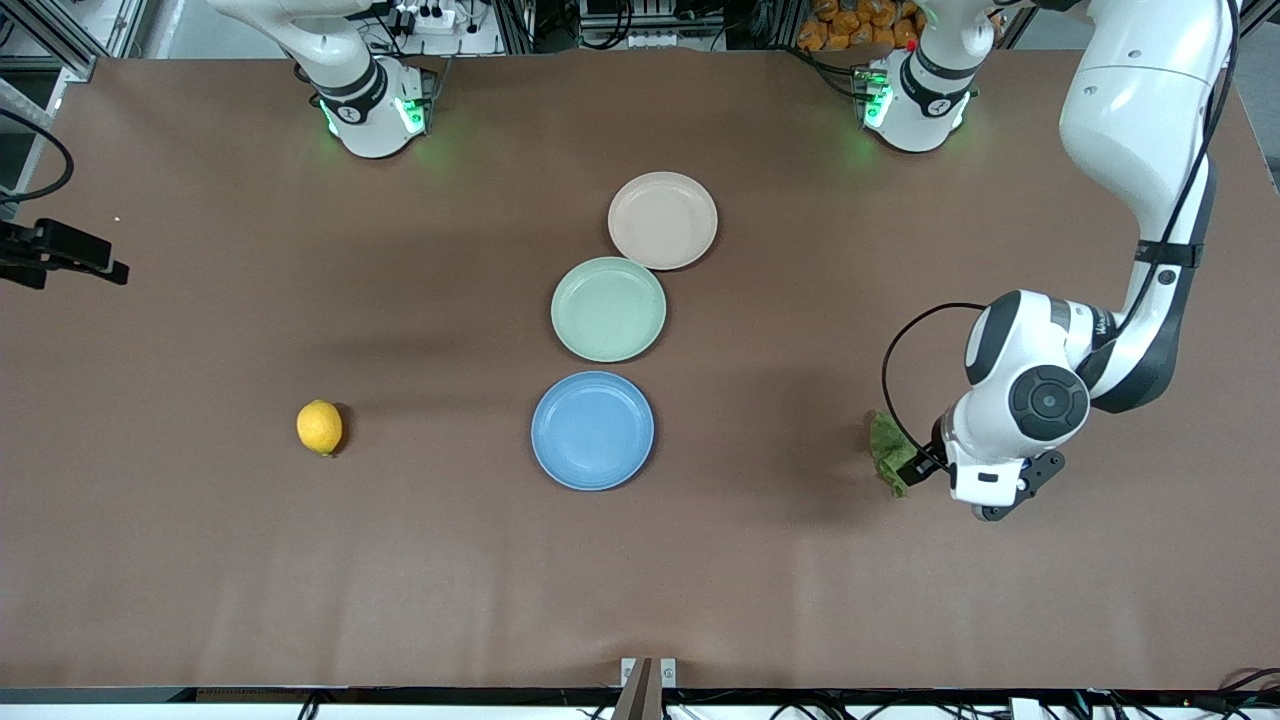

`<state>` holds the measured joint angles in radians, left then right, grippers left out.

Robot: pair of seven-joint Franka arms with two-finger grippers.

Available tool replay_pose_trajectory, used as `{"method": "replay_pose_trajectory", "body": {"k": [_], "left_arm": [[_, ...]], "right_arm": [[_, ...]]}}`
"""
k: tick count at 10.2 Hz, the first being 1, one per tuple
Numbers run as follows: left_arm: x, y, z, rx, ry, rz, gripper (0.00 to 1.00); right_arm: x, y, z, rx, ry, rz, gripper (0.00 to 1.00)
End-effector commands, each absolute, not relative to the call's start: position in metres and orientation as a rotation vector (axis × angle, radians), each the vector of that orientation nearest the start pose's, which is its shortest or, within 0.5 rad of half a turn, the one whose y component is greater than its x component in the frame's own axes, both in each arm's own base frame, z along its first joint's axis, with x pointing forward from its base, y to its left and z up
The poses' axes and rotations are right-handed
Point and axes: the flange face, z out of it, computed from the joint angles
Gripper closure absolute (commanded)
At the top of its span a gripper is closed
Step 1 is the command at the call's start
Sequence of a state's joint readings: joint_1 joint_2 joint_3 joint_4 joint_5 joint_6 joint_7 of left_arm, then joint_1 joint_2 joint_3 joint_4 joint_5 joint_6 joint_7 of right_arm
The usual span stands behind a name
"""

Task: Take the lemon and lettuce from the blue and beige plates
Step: 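Lower the lettuce onto the table with the left gripper, then open the left gripper and raise it away from the lettuce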

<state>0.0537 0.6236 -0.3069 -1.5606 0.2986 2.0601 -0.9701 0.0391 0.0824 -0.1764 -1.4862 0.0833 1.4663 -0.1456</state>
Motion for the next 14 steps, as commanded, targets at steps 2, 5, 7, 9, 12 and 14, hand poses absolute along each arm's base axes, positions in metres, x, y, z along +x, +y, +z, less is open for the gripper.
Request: {"method": "replay_pose_trajectory", "body": {"k": [2, 5, 7, 9, 12, 14], "left_arm": [[0.609, -0.117, 0.330, -3.002, -0.664, 0.110, 0.00], [0.550, -0.114, 0.375, -3.061, -0.458, 0.089, 0.00], [0.542, -0.116, 0.409, -3.099, -0.280, 0.004, 0.00], [0.538, -0.123, 0.443, -3.106, -0.194, -0.083, 0.00], [0.545, -0.128, 0.497, -3.134, -0.037, -0.123, 0.00], [0.547, -0.128, 0.541, -3.138, 0.010, -0.109, 0.00]], "right_arm": [[0.554, -0.056, 0.617, -3.065, -0.009, 0.111, 0.00], [0.551, -0.052, 0.628, -3.070, -0.004, 0.130, 0.00], [0.552, -0.041, 0.633, -3.160, -0.032, 0.146, 0.00], [0.551, -0.040, 0.635, -3.169, -0.033, 0.154, 0.00], [0.553, -0.039, 0.631, -3.166, -0.031, 0.166, 0.00], [0.554, -0.037, 0.630, -3.168, -0.039, 0.166, 0.00]]}}
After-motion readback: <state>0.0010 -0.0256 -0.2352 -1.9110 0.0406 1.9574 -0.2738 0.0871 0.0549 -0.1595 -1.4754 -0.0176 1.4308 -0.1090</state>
